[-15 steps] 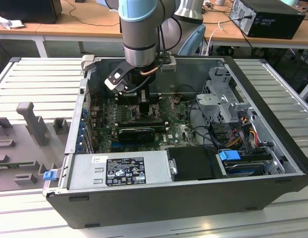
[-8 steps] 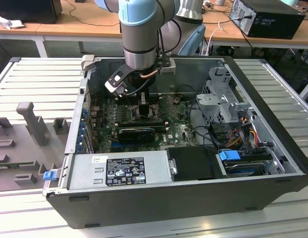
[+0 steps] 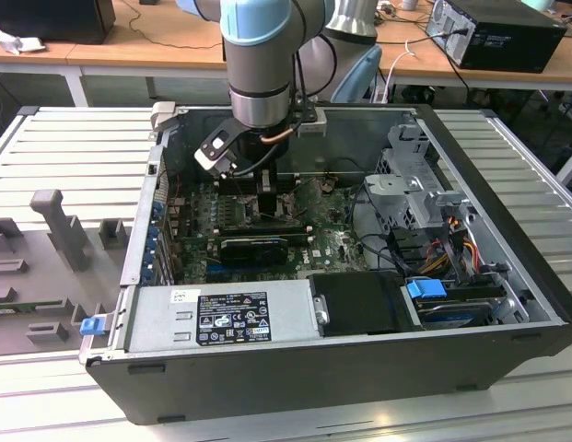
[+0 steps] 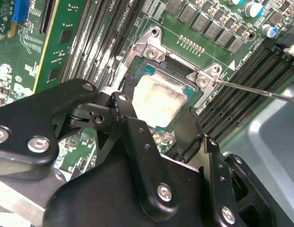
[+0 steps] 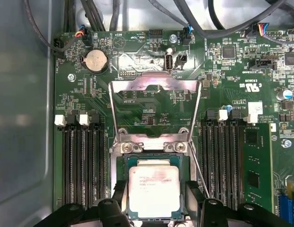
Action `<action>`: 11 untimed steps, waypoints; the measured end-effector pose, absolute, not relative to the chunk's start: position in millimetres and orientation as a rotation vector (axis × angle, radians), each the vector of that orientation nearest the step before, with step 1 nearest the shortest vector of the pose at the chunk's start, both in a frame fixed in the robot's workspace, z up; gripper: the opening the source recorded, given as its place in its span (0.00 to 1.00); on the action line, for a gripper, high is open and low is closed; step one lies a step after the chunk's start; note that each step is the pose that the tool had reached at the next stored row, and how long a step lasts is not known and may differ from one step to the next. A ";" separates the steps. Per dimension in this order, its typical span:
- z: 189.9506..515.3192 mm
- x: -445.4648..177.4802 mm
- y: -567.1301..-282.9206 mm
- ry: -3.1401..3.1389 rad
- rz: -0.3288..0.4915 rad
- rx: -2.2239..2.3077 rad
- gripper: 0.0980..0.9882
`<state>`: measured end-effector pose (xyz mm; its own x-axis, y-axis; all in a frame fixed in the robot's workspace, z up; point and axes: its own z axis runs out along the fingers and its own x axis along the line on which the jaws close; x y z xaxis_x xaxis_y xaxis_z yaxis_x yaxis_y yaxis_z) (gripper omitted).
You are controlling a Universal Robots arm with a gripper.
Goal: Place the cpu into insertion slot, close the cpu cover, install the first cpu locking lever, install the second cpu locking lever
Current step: 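Place the cpu into insertion slot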
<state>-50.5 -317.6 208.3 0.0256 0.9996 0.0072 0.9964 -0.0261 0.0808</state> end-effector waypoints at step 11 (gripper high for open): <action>220.3 -48.4 -317.6 2.163 0.078 2.219 0.01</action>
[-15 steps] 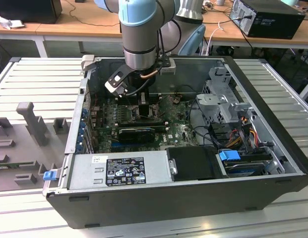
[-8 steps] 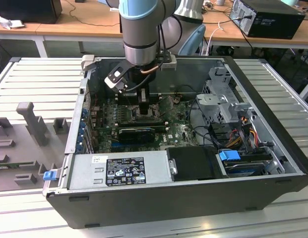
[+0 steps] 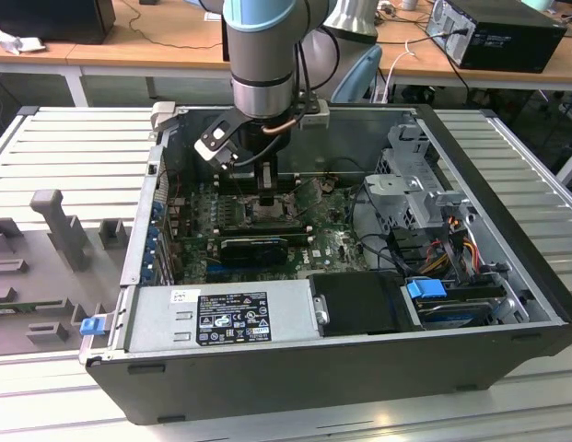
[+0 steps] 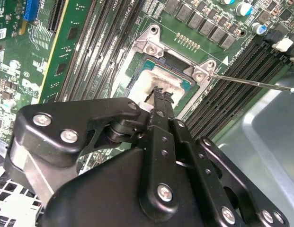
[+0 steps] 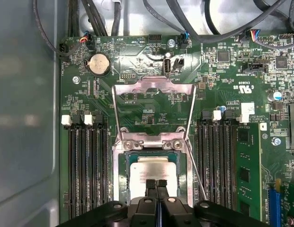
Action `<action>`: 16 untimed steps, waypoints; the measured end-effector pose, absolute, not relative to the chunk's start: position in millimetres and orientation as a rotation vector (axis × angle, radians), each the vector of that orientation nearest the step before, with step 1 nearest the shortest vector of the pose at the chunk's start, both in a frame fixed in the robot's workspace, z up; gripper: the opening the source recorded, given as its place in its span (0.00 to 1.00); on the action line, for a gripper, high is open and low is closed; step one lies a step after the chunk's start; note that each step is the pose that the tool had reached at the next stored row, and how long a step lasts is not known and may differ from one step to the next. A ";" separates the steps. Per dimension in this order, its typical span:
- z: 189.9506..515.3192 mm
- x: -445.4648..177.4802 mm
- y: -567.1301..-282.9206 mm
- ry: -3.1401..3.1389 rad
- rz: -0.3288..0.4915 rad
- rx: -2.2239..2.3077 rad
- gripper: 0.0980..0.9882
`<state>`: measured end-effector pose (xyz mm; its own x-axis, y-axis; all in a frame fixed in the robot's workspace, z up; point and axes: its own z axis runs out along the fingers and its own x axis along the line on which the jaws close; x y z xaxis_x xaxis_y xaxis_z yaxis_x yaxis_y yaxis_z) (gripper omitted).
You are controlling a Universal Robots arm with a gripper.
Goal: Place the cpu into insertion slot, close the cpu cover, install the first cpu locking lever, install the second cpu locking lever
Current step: 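Place the cpu into insertion slot, then close the cpu cover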
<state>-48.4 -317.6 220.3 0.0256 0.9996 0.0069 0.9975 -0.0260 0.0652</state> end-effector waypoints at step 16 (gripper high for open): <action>226.0 -37.1 -318.2 2.173 0.082 2.230 0.01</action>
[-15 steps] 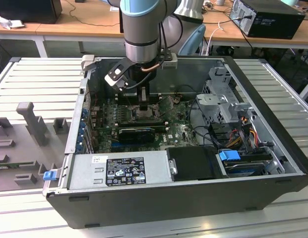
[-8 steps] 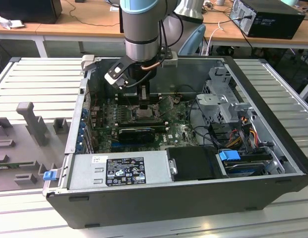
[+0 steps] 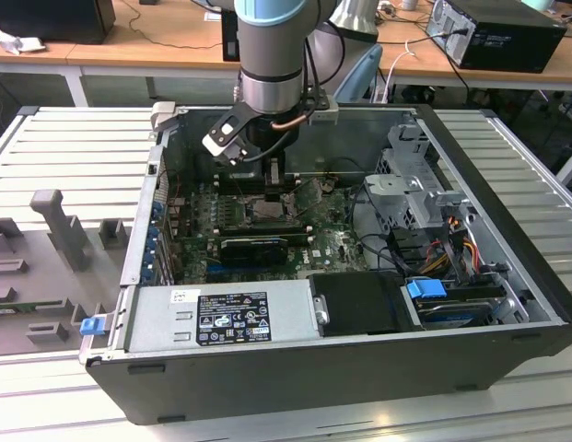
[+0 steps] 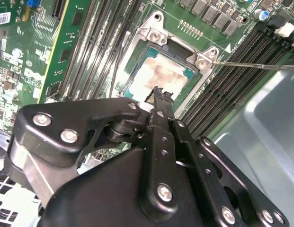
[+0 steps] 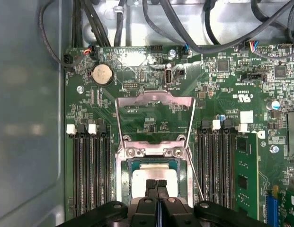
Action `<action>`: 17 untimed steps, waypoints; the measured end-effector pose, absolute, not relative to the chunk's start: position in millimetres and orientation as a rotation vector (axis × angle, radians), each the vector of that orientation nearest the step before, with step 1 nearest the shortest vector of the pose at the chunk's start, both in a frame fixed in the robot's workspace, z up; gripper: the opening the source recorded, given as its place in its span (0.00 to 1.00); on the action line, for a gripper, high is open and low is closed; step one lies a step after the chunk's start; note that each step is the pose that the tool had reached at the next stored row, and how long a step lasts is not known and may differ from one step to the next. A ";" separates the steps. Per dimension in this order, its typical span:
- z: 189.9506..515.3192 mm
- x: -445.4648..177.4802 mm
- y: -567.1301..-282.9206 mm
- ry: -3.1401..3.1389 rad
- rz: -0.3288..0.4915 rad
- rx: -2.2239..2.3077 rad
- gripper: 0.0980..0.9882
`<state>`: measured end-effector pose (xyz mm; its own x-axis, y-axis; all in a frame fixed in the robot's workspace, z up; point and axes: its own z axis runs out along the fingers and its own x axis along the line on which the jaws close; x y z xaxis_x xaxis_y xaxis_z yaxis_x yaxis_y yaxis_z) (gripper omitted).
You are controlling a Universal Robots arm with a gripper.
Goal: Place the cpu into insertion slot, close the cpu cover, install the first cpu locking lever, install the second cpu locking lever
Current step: 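Close the cpu cover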
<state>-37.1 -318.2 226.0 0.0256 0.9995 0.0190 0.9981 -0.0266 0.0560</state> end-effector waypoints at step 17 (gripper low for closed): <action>237.6 -34.6 -318.4 2.175 0.086 2.231 0.01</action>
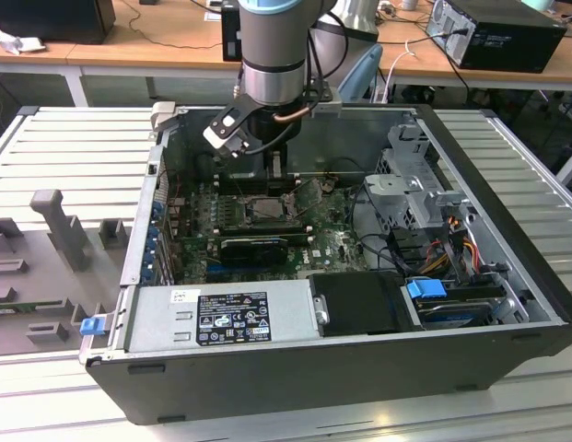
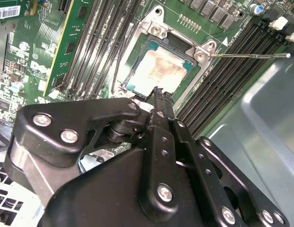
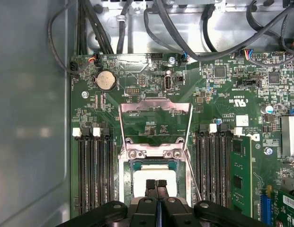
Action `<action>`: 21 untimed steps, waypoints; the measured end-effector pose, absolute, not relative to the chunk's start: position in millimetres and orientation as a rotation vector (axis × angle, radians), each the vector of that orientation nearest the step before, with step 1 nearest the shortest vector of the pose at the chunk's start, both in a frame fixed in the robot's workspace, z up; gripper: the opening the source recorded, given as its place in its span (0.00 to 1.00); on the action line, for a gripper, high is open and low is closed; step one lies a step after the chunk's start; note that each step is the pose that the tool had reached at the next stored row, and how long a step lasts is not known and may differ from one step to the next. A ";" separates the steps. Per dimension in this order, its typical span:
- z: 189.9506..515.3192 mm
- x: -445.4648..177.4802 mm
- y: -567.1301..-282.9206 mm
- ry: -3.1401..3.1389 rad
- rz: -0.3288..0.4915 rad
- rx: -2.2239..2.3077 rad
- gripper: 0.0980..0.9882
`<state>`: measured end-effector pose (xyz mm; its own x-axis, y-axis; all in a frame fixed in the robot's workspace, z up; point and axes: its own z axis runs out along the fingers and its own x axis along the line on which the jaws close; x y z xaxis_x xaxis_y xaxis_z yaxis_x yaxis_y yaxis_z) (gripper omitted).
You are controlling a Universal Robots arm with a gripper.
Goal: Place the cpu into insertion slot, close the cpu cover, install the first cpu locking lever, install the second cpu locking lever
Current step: 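Close the cpu cover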
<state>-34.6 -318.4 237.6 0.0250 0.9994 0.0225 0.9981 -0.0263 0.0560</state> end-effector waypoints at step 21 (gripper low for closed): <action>245.5 -33.8 -318.1 2.177 0.086 2.229 0.01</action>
<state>-33.8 -318.1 245.5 0.0232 0.9995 0.0223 0.9981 -0.0244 0.0559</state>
